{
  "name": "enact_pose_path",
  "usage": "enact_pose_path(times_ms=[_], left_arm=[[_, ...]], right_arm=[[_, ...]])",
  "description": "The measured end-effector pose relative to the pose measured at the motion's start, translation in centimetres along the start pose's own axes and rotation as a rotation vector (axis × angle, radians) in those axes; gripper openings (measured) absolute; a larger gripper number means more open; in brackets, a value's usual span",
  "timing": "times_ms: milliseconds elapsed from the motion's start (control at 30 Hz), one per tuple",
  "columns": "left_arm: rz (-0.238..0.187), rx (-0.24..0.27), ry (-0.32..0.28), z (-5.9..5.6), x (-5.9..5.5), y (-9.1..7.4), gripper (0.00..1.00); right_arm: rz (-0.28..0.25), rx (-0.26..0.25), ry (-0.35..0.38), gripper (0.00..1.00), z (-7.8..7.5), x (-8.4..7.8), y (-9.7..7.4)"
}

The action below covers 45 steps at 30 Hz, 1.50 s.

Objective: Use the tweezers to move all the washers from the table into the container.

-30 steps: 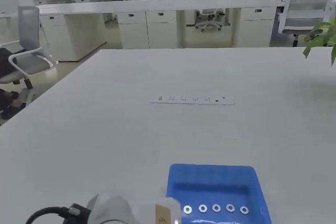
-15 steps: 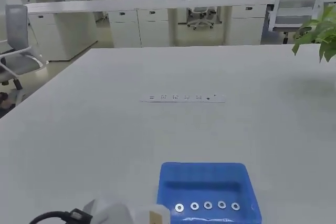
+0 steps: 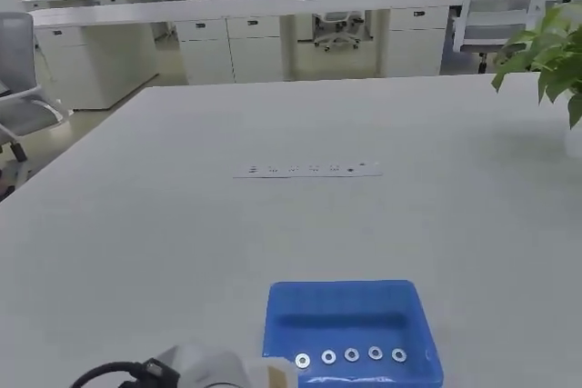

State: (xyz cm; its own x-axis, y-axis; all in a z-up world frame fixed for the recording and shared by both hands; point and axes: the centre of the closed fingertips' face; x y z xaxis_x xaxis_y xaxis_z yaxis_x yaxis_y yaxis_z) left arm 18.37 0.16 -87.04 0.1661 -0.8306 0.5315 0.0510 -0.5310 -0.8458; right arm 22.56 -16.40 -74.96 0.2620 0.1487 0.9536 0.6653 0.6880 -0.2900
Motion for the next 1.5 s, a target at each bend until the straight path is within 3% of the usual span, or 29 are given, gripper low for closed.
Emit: enact_pose_path(times_ms=[200,667,933,1100,1300,1500], left_arm=[[0.037,-0.004,0.009,0.0,-0.4,0.4,0.0],[0.09,-0.011,0.005,0.1,-0.8,1.0,0.0],[0.089,-0.009,0.006,0.2,-0.8,1.0,0.0],[0.059,-0.005,-0.025,0.0,-0.7,0.8,0.0],[-0.018,0.041,-0.094,0.2,-0.4,-0.3,0.08],[-0.151,0.121,-0.225,0.7,0.1,-2.3,0.26]], right_arm=[[0.004,-0.046,-0.021,0.62,-0.6,-0.2,0.2],[0.016,-0.059,-0.022,0.63,-1.2,-0.7,0.1],[0.006,-0.064,-0.019,0.65,-1.5,-0.6,0.1],[0.007,-0.069,-0.018,0.66,-1.6,-0.7,0.0],[0.011,-0.067,-0.018,0.66,-1.6,-0.8,0.1],[0.007,-0.08,-0.027,0.7,-1.8,-0.7,0.0]])
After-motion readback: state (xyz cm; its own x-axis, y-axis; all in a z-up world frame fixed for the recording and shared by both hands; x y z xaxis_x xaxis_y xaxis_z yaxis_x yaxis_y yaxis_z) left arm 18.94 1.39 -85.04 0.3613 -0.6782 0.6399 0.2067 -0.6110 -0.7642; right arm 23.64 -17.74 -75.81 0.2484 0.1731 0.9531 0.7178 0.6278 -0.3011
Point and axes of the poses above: the centre of the closed fingertips' face, and the gripper's own axes: y roughly forward along the fingers, z roughly to its left, x roughly out of its top, and after that the axes turned 2 degrees about -x, right-handed
